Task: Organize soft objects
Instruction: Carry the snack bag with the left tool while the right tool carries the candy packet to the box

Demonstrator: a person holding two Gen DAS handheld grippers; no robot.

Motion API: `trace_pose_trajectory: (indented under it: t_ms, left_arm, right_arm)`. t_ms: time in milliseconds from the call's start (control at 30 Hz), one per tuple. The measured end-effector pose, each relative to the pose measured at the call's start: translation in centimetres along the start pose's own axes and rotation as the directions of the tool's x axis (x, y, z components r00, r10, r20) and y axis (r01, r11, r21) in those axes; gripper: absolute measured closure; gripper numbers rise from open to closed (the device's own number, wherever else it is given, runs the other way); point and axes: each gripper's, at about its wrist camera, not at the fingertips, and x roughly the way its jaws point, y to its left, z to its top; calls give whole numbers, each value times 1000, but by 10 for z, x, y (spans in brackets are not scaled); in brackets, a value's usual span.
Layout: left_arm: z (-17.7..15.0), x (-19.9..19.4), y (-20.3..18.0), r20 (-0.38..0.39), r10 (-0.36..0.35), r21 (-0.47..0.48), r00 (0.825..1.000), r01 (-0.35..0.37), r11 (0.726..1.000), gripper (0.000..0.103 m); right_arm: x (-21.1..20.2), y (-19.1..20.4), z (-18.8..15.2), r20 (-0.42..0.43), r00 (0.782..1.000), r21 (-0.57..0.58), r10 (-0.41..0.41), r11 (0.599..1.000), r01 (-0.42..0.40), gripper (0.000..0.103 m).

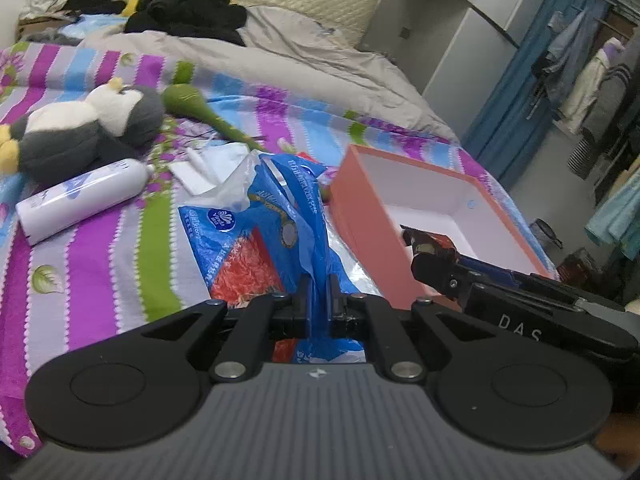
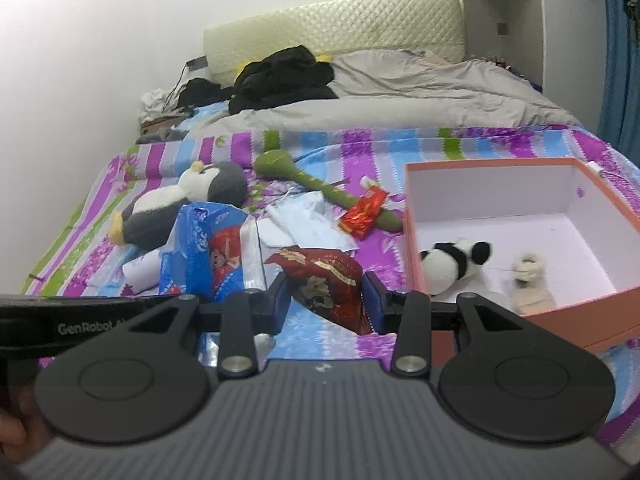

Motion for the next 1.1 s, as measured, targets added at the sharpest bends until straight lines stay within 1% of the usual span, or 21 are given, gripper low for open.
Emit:
trace_pose_trajectory:
  t_ms: [67, 233, 433, 567, 733, 1100]
  left_arm:
    - [2, -4, -13, 6, -12, 9, 1000, 12, 1000, 96]
    - [8, -2, -47, -3, -40, 51, 999, 40, 998, 96]
    - [14, 12, -92, -39, -95, 106, 995, 99, 989, 96]
    - [25, 28, -117, -64, -120, 144, 991, 128, 981, 96]
    - [43, 59, -139, -91, -138, 171, 986, 152, 973, 96]
    - [79, 160, -156, -183, -134, 179, 974, 167, 970, 95]
  right_arm:
    - [-8, -9, 2, -4, 1000, 6, -11, 1000, 11, 60]
    - [-33, -33, 8, 20, 999, 38, -33, 999, 32, 60]
    - [-54, -64, 12, 28, 997, 73, -72, 995, 69, 60]
    - [-60, -89, 17, 24, 994, 102, -106, 989, 103, 60]
    - [-47, -125, 27, 6, 988, 156, -154, 976, 151, 60]
    - [16, -185, 48, -61, 979, 208, -196, 956, 205, 60]
